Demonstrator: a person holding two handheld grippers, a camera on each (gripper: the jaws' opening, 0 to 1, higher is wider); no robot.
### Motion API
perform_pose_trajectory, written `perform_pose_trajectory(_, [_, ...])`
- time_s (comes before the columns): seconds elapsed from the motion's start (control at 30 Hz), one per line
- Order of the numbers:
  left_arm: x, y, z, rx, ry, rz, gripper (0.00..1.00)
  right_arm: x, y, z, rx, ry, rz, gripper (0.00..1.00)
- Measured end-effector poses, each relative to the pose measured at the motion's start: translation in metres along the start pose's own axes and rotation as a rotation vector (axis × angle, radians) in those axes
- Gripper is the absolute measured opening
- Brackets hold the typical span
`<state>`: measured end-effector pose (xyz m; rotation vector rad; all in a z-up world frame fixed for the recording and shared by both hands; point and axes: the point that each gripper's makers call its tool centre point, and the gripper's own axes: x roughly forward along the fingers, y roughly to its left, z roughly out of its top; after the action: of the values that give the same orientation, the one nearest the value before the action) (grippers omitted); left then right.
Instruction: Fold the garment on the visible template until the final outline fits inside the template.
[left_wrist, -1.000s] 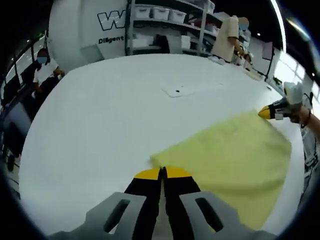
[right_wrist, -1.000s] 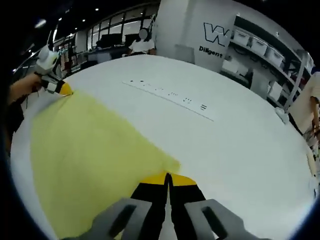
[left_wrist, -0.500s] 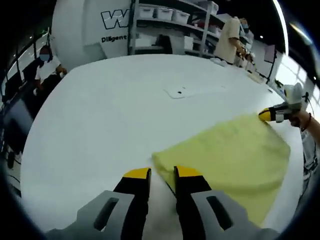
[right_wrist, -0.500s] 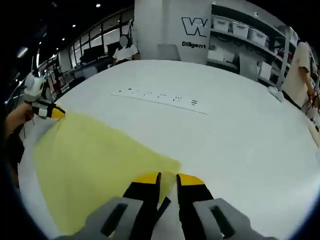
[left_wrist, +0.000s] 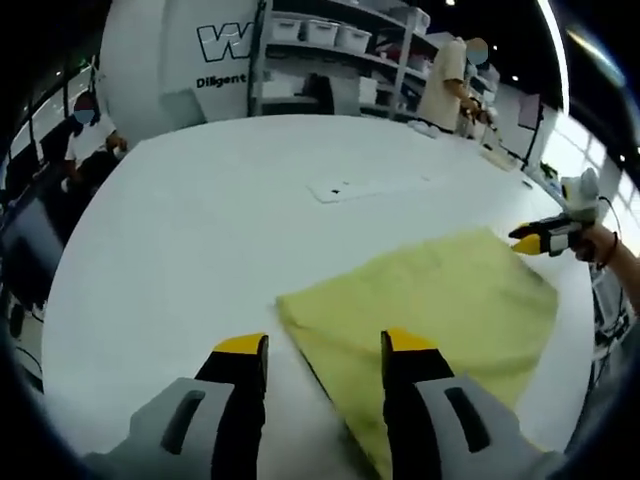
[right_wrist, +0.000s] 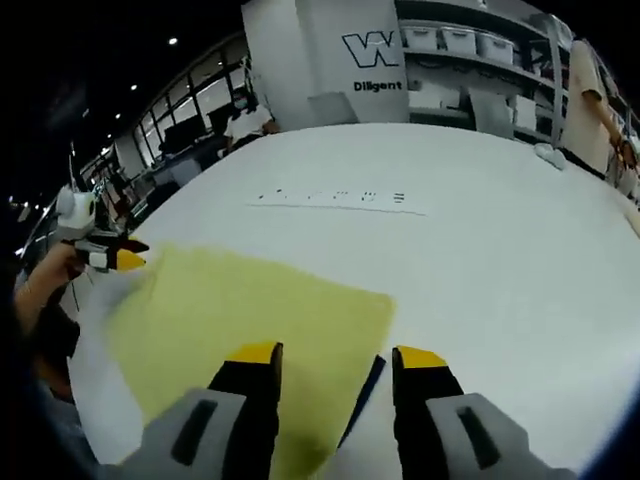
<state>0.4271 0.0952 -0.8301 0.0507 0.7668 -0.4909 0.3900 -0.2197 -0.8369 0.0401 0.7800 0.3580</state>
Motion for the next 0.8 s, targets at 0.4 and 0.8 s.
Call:
perform_pose_trajectory(0.4, [-0.032,-0.019,-0.024,0.025,0.012,-0.001,0.48,-0.029,0.025,-0.017,-0.022,0.018,0.053,0.47])
perform_pose_trajectory(0.8, [-0.052,-0.032,-0.038,-0.02,-0.003,-0.056,0.49,-0.049,0.035,-0.038,-0.027,0.027,0.083,0.48])
